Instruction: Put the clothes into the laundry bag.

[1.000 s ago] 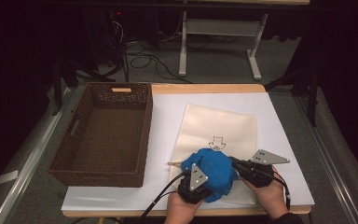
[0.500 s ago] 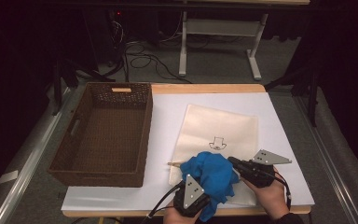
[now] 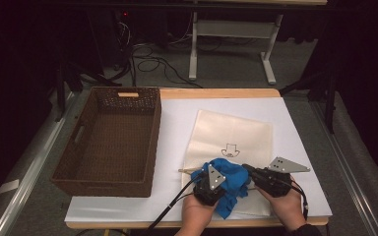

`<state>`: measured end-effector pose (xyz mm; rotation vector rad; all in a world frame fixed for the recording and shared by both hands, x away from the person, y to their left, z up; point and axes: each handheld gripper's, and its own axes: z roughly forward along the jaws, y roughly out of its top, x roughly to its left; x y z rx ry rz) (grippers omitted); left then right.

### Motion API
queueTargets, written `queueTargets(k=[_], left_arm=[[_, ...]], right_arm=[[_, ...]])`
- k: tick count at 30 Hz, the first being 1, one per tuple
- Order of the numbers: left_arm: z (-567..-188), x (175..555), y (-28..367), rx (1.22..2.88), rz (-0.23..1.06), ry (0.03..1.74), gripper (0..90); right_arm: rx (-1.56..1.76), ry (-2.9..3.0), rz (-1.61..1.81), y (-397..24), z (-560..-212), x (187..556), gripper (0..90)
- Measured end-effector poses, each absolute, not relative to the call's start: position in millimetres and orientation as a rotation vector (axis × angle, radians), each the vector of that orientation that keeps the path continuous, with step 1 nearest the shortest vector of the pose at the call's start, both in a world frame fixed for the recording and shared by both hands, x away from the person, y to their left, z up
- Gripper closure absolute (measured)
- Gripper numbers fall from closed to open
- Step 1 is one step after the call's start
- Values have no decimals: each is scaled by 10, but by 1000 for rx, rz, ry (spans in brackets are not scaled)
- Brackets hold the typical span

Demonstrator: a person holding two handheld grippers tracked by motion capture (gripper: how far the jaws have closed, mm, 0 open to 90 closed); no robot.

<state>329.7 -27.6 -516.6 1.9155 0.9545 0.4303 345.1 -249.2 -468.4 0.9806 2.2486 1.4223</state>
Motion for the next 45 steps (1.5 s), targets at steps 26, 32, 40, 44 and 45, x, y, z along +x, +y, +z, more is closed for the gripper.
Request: queueTargets(k=[26,32,40,44,45], left_arm=[[-4957,2837,94,1807,433,949,338],[-4873,2896,209,1732,441,1007,396],[-4795,3250,99,1753,417,1063,502],[-4836,3275,11,1785,408,1046,752],[-4843,3255,-5,1790,416,1036,808]], right_arm=[[968,2237,1434,-2524,-4670,3415,887],[975,2235,1436,-2519,-4662,3408,887],[968,2235,1435,-2520,-4663,3417,887],[969,2235,1434,-2523,-4667,3420,887],[967,2236,1434,-2526,-4668,3423,887]])
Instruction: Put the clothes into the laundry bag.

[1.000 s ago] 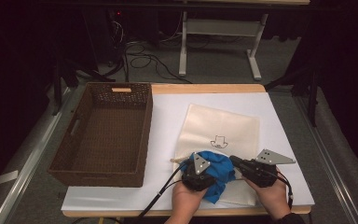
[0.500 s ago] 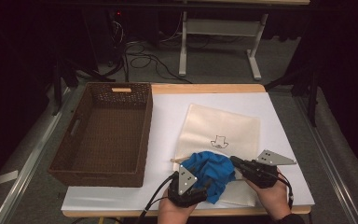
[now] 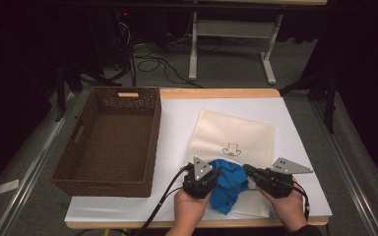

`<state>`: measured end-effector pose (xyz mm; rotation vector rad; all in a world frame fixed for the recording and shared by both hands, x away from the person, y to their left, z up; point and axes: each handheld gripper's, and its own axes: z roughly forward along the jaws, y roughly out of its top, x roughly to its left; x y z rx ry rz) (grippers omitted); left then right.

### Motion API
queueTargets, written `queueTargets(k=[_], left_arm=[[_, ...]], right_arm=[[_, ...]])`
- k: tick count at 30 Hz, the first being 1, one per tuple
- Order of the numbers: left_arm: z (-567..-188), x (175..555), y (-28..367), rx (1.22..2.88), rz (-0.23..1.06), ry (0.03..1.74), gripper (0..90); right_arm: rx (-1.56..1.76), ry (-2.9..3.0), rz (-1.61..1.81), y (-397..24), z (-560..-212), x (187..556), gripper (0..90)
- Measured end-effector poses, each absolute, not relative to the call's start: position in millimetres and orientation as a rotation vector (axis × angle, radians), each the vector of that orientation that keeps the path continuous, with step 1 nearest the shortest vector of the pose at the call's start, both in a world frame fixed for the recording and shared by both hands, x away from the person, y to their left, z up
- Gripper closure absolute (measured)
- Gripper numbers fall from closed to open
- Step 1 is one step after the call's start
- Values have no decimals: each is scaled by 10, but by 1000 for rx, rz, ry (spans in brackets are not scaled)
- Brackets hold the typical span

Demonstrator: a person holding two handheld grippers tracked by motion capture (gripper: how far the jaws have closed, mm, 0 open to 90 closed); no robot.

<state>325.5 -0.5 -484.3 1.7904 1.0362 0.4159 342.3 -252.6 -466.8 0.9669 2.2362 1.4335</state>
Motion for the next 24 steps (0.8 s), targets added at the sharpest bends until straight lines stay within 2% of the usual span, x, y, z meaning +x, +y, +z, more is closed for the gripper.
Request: queueTargets(k=[2,4,15,24], left_arm=[[-4871,3197,-45,1808,432,1005,865],[-4910,3158,-87,1824,420,986,873],[-5044,3321,-267,1890,439,1030,838],[-4979,3206,-113,1834,456,1041,599]], right_arm=[[967,2236,1434,-2529,-4668,3423,887],[967,2236,1432,-2526,-4665,3420,887],[954,2235,1434,-2518,-4653,3419,887],[966,2225,1444,-2537,-4641,3413,888]])
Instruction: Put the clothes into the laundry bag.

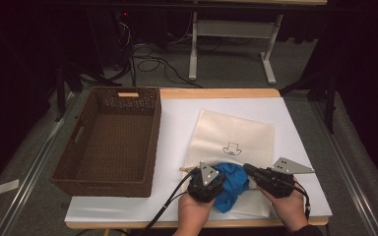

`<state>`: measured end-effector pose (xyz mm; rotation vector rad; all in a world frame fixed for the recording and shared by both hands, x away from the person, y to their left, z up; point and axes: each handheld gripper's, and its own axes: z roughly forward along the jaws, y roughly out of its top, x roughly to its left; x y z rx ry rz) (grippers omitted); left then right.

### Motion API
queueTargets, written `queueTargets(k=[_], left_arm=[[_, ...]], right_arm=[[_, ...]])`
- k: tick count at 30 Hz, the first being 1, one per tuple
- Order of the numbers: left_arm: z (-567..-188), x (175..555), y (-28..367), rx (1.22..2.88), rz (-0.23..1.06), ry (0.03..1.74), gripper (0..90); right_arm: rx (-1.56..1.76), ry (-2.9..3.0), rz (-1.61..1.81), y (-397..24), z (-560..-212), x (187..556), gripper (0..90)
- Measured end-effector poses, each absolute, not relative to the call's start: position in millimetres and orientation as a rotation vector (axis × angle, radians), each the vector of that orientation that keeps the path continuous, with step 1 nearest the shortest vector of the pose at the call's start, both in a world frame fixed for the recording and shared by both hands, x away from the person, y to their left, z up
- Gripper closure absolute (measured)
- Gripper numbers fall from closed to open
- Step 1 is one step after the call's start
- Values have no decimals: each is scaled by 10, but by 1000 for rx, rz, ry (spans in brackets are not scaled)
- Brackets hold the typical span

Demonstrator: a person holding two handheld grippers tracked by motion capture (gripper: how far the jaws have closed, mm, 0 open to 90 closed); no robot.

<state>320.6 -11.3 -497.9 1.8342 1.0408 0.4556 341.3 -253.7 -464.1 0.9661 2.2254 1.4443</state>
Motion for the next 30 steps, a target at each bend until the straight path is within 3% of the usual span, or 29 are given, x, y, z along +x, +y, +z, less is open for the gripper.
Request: queueTargets(k=[4,6,8,11,13,20,30], left_arm=[[-4920,3050,-56,1783,482,1017,489],[-4878,2987,-66,1741,486,997,353],[-4848,2950,-104,1719,425,962,279],[-4907,2949,-250,1776,388,923,254],[-4980,2983,-324,1833,385,928,293],[-5120,3100,-391,1918,442,954,741],[-5001,3306,-58,1893,534,1048,793]], right_arm=[[969,2225,1442,-2537,-4635,3410,888],[965,2225,1441,-2538,-4635,3413,887],[970,2225,1440,-2532,-4637,3411,888],[962,2228,1436,-2524,-4641,3413,887],[963,2228,1439,-2519,-4641,3409,887],[956,2232,1441,-2518,-4651,3404,888],[936,2240,1474,-2435,-4631,3357,888]])
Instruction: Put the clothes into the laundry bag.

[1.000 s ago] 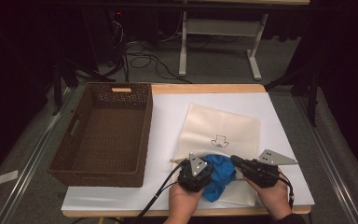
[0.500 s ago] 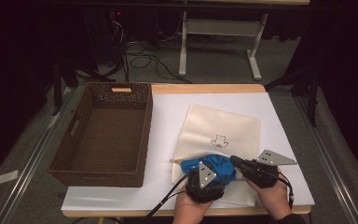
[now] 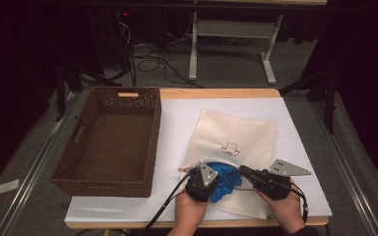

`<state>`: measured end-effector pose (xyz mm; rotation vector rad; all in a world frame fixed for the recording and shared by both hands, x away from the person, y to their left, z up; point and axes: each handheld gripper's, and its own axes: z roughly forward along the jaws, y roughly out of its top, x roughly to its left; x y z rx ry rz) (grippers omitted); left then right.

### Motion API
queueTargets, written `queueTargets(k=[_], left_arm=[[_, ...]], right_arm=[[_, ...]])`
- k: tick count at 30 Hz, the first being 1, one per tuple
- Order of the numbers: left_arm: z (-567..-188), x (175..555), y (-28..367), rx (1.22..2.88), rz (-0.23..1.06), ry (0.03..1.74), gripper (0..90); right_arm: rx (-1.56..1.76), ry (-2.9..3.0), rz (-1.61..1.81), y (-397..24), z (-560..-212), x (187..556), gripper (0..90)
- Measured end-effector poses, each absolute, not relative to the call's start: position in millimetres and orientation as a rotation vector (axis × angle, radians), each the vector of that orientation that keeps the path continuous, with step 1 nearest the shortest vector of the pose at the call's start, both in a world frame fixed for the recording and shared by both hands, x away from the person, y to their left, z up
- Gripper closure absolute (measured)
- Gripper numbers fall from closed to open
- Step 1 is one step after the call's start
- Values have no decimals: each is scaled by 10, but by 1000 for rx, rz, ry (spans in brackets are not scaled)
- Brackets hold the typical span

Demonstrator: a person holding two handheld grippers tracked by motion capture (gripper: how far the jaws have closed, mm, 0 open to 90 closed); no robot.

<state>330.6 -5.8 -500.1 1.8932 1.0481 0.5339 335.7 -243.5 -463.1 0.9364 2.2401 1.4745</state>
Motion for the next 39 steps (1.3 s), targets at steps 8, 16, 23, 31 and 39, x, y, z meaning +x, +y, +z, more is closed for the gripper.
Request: queueTargets(k=[8,16,23,31,39], left_arm=[[-4997,3350,-325,1848,489,1024,779],[-5025,3291,-337,1840,493,973,460],[-4988,3038,-131,1881,463,948,275],[-5206,2982,15,1909,405,989,258],[-5238,3032,-52,2011,312,977,562]], right_arm=[[945,2230,1478,-2463,-4631,3372,888],[948,2232,1475,-2487,-4644,3377,887],[942,2232,1464,-2485,-4636,3359,887],[939,2234,1453,-2492,-4638,3345,887],[950,2236,1453,-2495,-4649,3337,886]])
